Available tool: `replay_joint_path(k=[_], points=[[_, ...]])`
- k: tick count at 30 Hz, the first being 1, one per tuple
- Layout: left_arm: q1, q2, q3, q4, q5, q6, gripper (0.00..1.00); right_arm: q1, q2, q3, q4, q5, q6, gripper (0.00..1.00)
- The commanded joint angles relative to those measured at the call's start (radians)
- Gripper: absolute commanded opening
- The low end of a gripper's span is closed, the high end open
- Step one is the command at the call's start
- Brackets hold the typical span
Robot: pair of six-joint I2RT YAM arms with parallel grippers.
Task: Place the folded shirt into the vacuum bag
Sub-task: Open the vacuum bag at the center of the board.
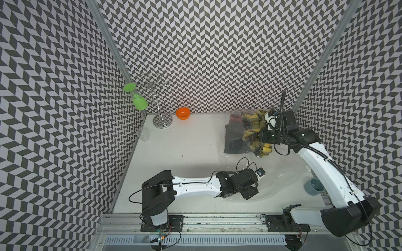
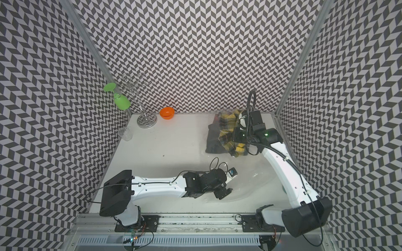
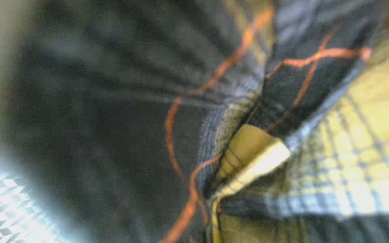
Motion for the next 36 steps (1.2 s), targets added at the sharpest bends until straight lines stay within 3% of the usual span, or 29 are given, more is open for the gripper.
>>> replay_joint_path(k=[1,4,6,9,12,17,23,27,31,36], points=[[-0.062,-0.025,0.057,-0.012,-0.002,0.032,0.77,-0.017,-0.047,0.000,0.079,0.001,0.005,0.00],[-0.069,0.007,0.057,0.005,0.001,0.035,0.76,-0.023,-0.052,-0.016,0.091,0.005,0.015,0.00],[-0.053,0.051,0.064,-0.004,-0.085,0.046,0.73,-0.023,-0.054,-0.029,0.095,0.012,0.021,0.00],[0.016,0.089,0.085,-0.035,-0.155,0.024,0.66,-0.026,-0.067,-0.046,0.094,0.022,0.026,0.00],[0.080,0.043,0.032,0.024,-0.166,0.013,0.56,-0.027,-0.088,-0.035,0.069,0.023,0.023,0.00],[0.190,-0.058,-0.039,0.116,-0.070,-0.046,0.28,-0.018,-0.108,0.065,-0.053,-0.045,0.008,0.00],[0.292,-0.130,-0.085,0.211,0.121,-0.130,0.01,0.157,-0.161,0.061,-0.275,-0.031,0.004,0.00],[0.336,-0.104,-0.040,0.196,0.180,-0.171,0.00,0.266,-0.203,0.087,-0.306,-0.139,0.030,0.00],[0.371,-0.074,0.032,0.178,0.231,-0.182,0.00,0.394,-0.208,0.156,-0.302,-0.113,0.084,0.00],[0.406,-0.063,0.097,0.150,0.265,-0.177,0.00,0.553,-0.198,0.075,-0.299,-0.076,0.129,0.00]])
